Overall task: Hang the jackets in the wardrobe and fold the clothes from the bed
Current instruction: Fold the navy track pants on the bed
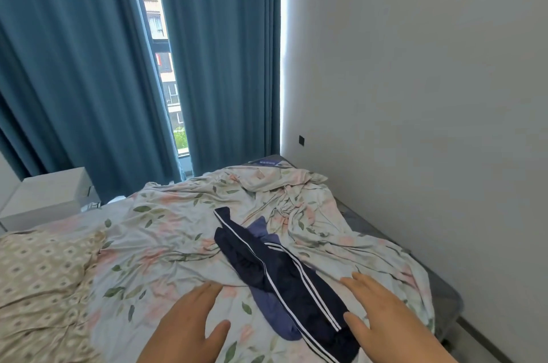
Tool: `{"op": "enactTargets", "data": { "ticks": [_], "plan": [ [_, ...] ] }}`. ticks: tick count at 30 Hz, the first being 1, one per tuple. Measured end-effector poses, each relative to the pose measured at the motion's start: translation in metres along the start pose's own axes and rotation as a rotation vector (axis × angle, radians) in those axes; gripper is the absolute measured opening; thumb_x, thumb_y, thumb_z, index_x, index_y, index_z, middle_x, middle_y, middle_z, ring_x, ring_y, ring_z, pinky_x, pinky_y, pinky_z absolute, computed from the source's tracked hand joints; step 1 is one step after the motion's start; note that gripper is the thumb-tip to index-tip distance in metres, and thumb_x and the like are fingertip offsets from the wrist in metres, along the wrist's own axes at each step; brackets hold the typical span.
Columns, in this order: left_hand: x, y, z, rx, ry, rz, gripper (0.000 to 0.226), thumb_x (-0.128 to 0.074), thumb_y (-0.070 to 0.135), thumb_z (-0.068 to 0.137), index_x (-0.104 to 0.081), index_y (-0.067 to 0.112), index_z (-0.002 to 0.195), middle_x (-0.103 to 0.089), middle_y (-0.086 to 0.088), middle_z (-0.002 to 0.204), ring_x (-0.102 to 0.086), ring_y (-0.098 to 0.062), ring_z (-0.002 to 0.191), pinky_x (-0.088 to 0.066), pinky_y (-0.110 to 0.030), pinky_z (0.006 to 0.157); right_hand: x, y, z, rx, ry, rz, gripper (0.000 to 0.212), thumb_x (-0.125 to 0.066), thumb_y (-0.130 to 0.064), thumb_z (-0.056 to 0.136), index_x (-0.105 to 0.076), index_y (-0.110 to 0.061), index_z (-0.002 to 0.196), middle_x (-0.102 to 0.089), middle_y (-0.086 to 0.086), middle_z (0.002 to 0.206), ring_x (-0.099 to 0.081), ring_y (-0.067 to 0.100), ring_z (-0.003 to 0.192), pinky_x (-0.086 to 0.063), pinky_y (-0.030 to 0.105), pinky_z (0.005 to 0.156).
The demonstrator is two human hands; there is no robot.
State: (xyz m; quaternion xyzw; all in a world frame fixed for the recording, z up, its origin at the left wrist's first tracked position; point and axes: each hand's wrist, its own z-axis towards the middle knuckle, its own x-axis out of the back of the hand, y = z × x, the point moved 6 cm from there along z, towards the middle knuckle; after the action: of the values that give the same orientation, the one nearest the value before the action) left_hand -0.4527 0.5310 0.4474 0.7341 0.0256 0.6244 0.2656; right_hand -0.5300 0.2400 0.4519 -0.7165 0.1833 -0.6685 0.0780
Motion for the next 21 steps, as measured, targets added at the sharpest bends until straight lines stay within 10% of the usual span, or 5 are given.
{"op": "enactTargets", "data": {
  "ticks": [21],
  "plan": [
    [-0.101,0.000,0.061,0.019,-0.153,-0.173,0.056,-0.053,0.041,0.094,-0.035,0.034,0.146,-0.042,0.015,0.147,-0.040,-0.007,0.133,-0.034,-0.023,0.101,-0.045,0.081,0.018,-0.160,-0.229,0.029,0.055,-0.043,-0.038,0.100,-0.026,-0.030,0.152,-0.029,-0.013,0.155,-0.030,0.008,0.141,-0.026,0.023,0.111]
  ]
}}
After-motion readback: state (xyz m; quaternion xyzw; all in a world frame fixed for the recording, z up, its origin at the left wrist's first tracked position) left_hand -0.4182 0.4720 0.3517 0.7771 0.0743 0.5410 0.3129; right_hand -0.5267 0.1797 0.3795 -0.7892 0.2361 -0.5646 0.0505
